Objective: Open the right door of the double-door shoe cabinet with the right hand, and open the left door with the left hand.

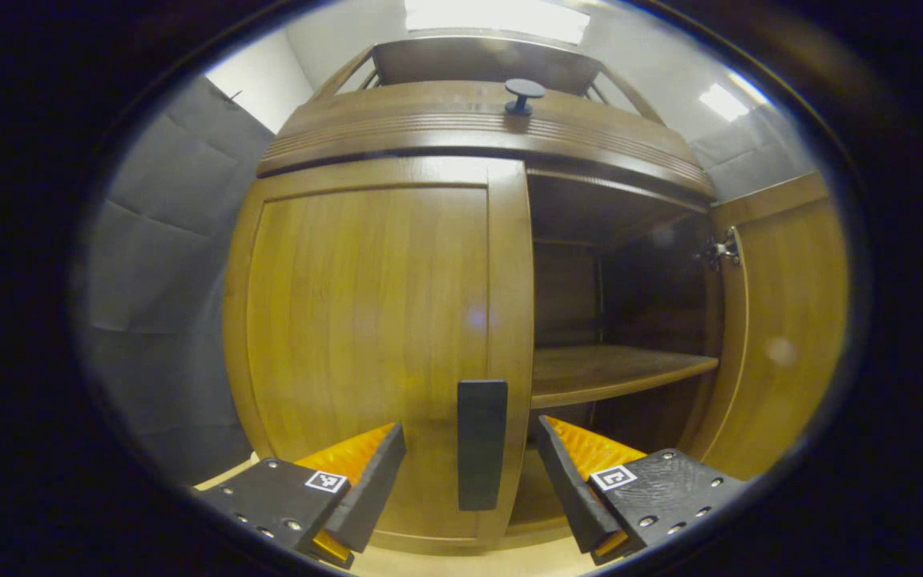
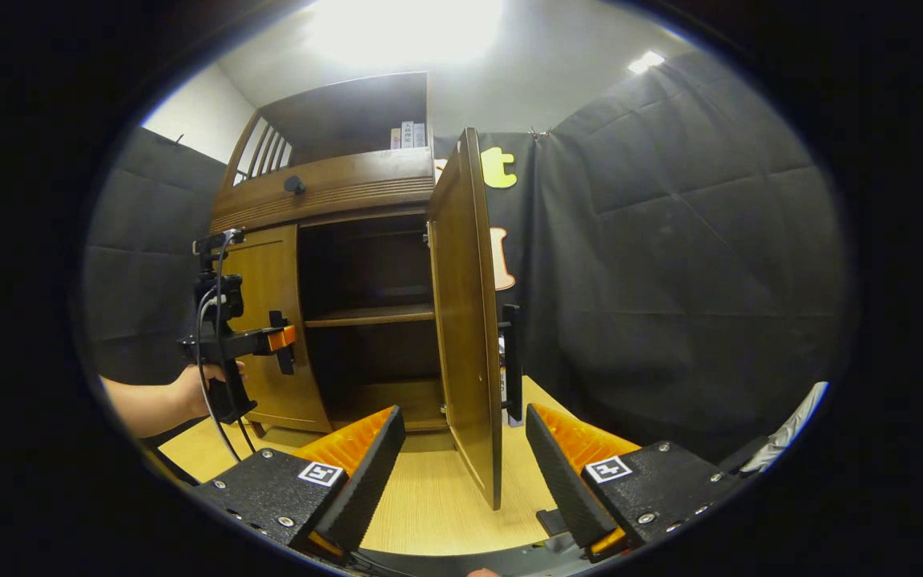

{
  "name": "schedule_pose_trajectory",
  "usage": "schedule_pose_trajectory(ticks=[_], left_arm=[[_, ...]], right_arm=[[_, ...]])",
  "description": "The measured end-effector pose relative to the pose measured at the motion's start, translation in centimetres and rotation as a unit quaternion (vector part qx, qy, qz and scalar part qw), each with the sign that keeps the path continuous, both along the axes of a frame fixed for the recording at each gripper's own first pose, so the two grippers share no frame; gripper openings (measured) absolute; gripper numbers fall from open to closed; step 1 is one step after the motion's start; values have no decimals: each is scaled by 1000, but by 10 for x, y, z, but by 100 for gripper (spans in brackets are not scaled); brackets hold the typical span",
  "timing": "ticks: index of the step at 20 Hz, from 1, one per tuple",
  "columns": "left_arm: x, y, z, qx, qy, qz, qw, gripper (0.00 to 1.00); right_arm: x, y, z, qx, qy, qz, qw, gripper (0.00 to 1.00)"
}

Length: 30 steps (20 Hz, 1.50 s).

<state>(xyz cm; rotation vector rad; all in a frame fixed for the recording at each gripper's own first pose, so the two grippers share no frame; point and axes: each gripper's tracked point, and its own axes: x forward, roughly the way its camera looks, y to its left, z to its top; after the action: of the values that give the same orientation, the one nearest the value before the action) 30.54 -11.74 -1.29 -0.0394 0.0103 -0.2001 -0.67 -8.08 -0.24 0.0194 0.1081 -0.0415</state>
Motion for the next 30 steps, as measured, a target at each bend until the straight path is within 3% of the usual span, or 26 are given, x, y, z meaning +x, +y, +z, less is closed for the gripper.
schedule_pose_trajectory(ticks=[4,7,11,15,18,22,23,30], left_arm=[[11,-2,-11,12,11,1,1000,77],[13,-9,-18,24,13,8,1000,41],[11,-13,-17,20,25,-4,999,32],[0,-8,-19,14,23,-3,1000,16],[-8,-4,-16,7,22,-12,1000,10],[-29,5,-16,10,23,-19,1000,10],[-35,7,-15,10,21,-20,1000,22],[-67,26,-12,9,20,-26,999,22]], right_arm=[[1,-5,-5,-3,11,-7,1000,94],[-2,-4,8,-6,-4,-7,1000,94],[-7,-7,23,-18,-25,-12,999,94],[-10,-5,31,-19,-35,-13,999,94],[-11,5,32,-16,-38,-7,999,92],[-11,18,28,-16,-38,5,999,94],[-11,21,25,-13,-34,9,999,92],[-12,26,20,1,-30,20,999,94]])
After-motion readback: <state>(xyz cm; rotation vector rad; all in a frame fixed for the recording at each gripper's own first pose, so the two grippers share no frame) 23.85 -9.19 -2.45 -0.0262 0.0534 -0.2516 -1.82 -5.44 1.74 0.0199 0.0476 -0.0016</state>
